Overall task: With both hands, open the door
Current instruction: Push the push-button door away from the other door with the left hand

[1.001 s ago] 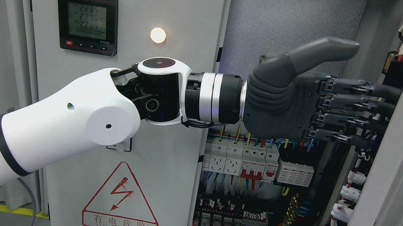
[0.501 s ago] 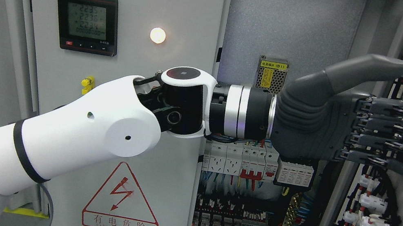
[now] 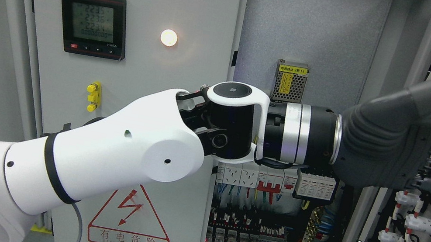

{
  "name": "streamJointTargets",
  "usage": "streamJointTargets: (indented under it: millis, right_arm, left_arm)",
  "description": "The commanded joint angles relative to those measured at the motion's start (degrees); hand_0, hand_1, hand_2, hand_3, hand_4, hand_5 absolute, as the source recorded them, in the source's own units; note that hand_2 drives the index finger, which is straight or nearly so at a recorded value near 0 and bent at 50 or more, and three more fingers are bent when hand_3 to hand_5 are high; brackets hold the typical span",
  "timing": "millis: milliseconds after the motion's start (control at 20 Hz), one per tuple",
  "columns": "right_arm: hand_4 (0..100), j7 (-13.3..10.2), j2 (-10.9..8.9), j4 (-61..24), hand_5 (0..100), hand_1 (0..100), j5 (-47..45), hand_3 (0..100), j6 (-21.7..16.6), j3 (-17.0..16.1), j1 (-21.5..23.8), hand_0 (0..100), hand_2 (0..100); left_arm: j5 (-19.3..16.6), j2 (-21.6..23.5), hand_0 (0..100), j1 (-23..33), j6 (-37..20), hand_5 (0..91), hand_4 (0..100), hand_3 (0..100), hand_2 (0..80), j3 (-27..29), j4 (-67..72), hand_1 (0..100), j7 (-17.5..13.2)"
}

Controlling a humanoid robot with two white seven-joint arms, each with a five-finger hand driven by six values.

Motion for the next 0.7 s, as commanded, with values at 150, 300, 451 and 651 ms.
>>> streamJointTargets:
  millis: [150,300,451,651]
  right_arm:
    - [0,-0.1,-0.88,-3.8,0,0,0.0,0,0.0,-0.3,-0.1,22,0]
    - [0,-0.1,-0.79,-3.8,0,0,0.0,0,0.0,-0.4,-0.1,22,0]
    - [0,-0.3,-0.79,-4.8,0,0,0.0,0,0.0,-0.3,0.0,22,0]
    - [0,-0.6,-0.97,-11.5,0,0,0.2,0,0.4,0.2,3.7,22,0]
  left_arm:
    - [0.0,-5.2,29,-0.6,-0.9,0.0,3,3,2.9,-1.8,-0.1,0,4.7]
    - [-0.2,-5.5,29,-0.6,-1.0,0.0,3,3,2.9,-2.5,-0.1,0,4.7]
    - [-0.2,-5.5,29,-0.6,-1.0,0.0,3,3,2.9,-3.0,0.1,0,4.7]
    - [0.0,-5.5,29,-0.6,-1.0,0.0,3,3,2.9,-3.0,2.1,0,4.7]
